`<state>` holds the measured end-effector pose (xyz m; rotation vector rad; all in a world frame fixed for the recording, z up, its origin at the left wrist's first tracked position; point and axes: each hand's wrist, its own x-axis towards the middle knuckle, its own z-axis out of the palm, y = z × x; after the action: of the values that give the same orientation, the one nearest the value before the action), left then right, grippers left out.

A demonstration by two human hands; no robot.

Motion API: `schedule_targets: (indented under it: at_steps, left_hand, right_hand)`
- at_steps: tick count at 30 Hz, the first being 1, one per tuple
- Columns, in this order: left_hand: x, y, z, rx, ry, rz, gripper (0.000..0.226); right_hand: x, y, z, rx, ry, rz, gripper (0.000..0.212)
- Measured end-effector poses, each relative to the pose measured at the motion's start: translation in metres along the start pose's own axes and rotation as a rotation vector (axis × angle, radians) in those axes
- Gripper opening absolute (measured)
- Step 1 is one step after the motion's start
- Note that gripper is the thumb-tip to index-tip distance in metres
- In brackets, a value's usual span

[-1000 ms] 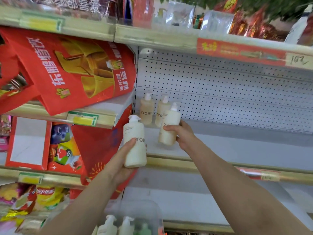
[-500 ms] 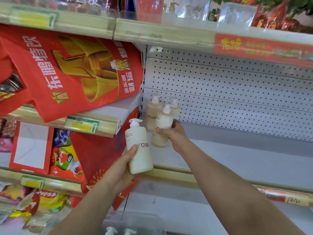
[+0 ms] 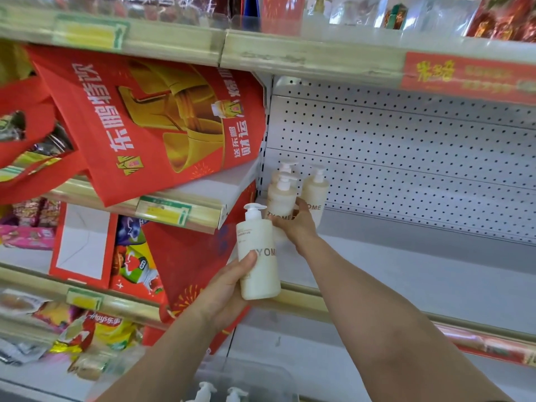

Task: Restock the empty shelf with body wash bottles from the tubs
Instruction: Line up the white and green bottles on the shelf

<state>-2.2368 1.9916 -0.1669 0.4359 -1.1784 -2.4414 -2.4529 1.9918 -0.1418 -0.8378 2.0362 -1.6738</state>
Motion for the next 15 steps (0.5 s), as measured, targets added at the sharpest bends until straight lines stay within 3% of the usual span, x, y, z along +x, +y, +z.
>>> schedule_targets:
  at_steps: [4, 8, 11, 13, 15]
  left_hand:
    - [0.0, -0.002, 0.001, -0.005, -0.001, -0.002, 0.06]
    - [-0.004, 0.001, 0.006, 0.007, 0.014, -0.014, 0.059]
    - [-0.008, 0.002, 0.011, 0.052, 0.04, -0.026, 0.058]
    - [-0.009, 0.002, 0.014, 0.087, 0.058, -0.038, 0.055]
    - [-0.01, 0.001, 0.02, 0.103, 0.046, -0.054, 0.053]
  right_hand:
    - [0.004, -0.001, 0.005, -0.069, -0.026, 0.076, 0.099]
    - [-0.01, -0.007, -0.007, -0.002, -0.008, 0.16, 0.094]
    - [-0.04, -0.018, -0.023, 0.031, 0.099, 0.173, 0.07]
    - [-0.064, -0.029, -0.035, 0.099, -0.044, 0.203, 0.052]
    - [-0.088, -0.037, -0.048, 0.167, -0.278, 0.234, 0.049]
